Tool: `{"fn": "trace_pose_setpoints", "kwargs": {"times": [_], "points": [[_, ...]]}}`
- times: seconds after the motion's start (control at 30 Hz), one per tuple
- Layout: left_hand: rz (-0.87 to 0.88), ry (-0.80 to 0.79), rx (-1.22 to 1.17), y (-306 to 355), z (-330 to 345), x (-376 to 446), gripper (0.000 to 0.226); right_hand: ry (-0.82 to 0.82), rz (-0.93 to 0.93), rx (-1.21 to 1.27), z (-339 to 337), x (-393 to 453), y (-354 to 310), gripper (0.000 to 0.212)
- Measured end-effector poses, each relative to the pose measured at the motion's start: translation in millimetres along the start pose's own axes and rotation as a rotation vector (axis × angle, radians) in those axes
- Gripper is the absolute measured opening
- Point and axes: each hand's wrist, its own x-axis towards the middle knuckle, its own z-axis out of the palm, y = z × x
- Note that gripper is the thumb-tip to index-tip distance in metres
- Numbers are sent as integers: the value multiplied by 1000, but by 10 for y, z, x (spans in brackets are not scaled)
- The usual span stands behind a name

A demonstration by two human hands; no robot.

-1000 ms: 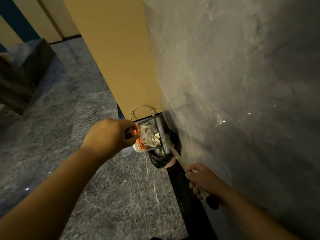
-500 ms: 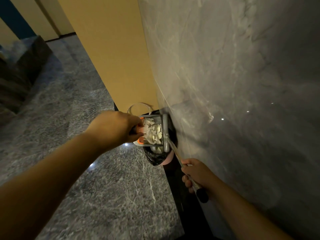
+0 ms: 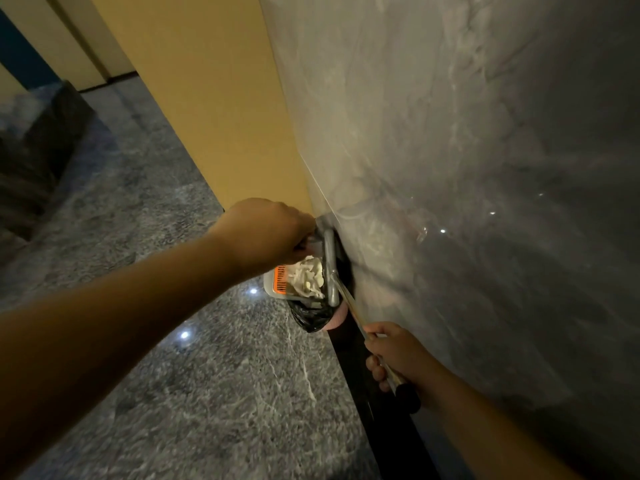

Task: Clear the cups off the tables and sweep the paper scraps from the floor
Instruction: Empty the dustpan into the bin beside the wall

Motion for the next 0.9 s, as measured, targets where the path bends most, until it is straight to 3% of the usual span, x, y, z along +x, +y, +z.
{"fn": "trace_pose_setpoints", "kwargs": {"times": [0.47,0.9], "points": [[90,-55,131,-34,39,27,25,27,22,65,-23,93,64,21],[9,-36,114,-284,-80,45,29,43,89,111,-68,207,95,22]]}}
